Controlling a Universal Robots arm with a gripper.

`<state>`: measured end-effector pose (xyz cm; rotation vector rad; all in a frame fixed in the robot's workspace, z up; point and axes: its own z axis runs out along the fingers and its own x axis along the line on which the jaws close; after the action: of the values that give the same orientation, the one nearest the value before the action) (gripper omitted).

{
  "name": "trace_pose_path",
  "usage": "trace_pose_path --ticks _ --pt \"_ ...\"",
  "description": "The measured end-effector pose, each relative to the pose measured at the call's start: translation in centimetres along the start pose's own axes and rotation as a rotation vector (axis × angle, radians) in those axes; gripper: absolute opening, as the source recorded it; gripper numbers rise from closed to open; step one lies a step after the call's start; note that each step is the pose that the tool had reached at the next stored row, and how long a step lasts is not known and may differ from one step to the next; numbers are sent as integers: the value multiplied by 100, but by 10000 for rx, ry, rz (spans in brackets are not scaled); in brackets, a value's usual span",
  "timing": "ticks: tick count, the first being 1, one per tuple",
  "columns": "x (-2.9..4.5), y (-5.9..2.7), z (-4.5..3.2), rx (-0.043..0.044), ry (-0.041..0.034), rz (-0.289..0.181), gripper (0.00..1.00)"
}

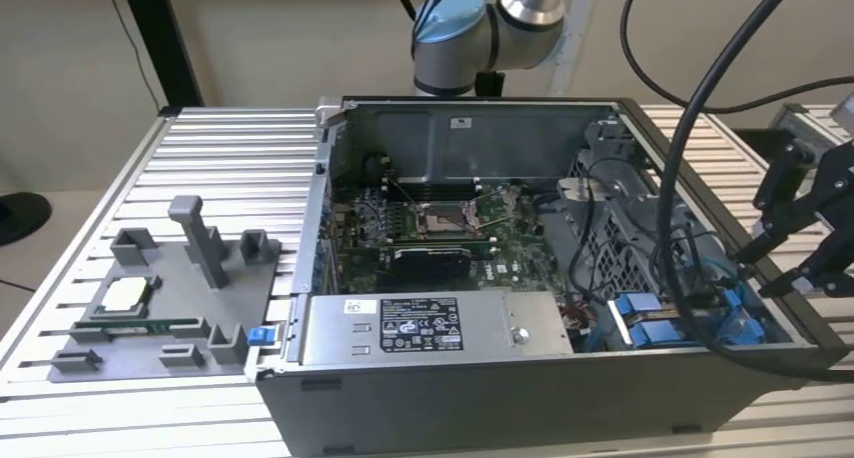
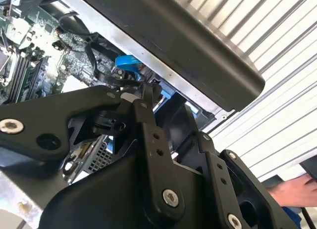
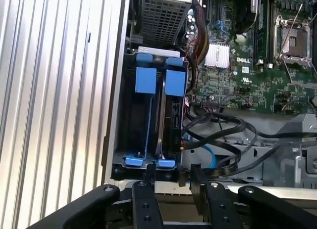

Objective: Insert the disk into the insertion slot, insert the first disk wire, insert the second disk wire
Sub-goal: 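Insert the second disk wire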

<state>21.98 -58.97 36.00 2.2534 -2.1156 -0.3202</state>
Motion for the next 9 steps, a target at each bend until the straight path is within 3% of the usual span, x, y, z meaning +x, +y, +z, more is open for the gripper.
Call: trace_pose_path --ticks 9 --pt "5 -19 56 19 -59 354 100"
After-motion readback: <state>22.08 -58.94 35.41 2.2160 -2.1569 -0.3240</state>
